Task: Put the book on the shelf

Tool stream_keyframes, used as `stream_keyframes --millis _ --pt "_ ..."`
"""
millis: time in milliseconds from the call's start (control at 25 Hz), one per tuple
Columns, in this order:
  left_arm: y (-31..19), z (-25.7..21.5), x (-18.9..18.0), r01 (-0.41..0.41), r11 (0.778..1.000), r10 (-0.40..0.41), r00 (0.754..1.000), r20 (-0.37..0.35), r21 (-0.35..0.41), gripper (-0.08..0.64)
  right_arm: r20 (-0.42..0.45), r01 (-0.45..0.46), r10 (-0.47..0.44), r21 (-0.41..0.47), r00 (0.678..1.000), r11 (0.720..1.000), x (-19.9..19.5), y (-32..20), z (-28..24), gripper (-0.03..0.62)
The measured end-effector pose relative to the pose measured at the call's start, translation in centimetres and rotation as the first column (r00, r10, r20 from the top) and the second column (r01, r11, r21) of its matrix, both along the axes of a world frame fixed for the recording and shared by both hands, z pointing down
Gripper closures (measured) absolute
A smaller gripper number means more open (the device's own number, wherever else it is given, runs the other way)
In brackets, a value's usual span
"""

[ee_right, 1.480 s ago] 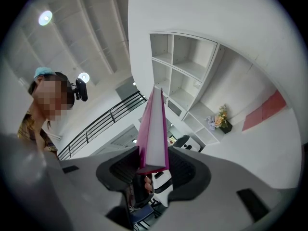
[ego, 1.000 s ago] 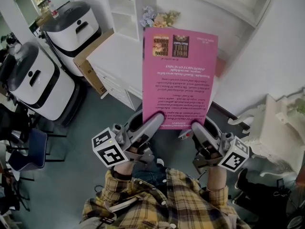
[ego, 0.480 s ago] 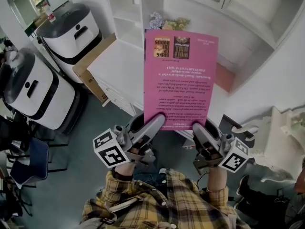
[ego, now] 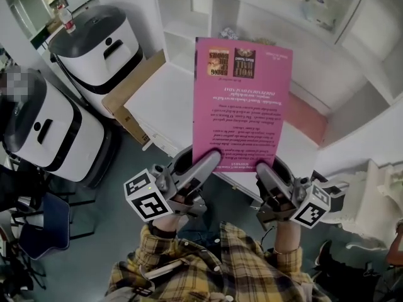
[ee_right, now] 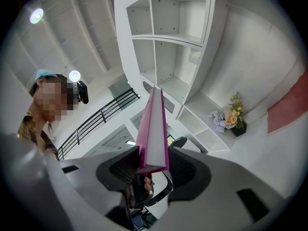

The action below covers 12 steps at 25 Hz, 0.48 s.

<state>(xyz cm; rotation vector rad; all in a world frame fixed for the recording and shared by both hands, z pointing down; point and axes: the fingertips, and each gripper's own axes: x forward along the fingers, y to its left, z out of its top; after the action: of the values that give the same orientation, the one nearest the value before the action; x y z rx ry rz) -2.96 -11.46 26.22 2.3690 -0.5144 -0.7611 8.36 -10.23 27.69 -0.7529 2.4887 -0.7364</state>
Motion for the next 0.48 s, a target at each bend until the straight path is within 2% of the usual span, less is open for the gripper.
stream_keyframes --millis 480 --pt "0.43 -0.38 0.00 0.026 0.999 -0.025 0.999 0.027 -0.032 0.393 0.011 0.031 -0.030 -0.037 0.999 0.999 -0.01 0.13 -0.15 0.410"
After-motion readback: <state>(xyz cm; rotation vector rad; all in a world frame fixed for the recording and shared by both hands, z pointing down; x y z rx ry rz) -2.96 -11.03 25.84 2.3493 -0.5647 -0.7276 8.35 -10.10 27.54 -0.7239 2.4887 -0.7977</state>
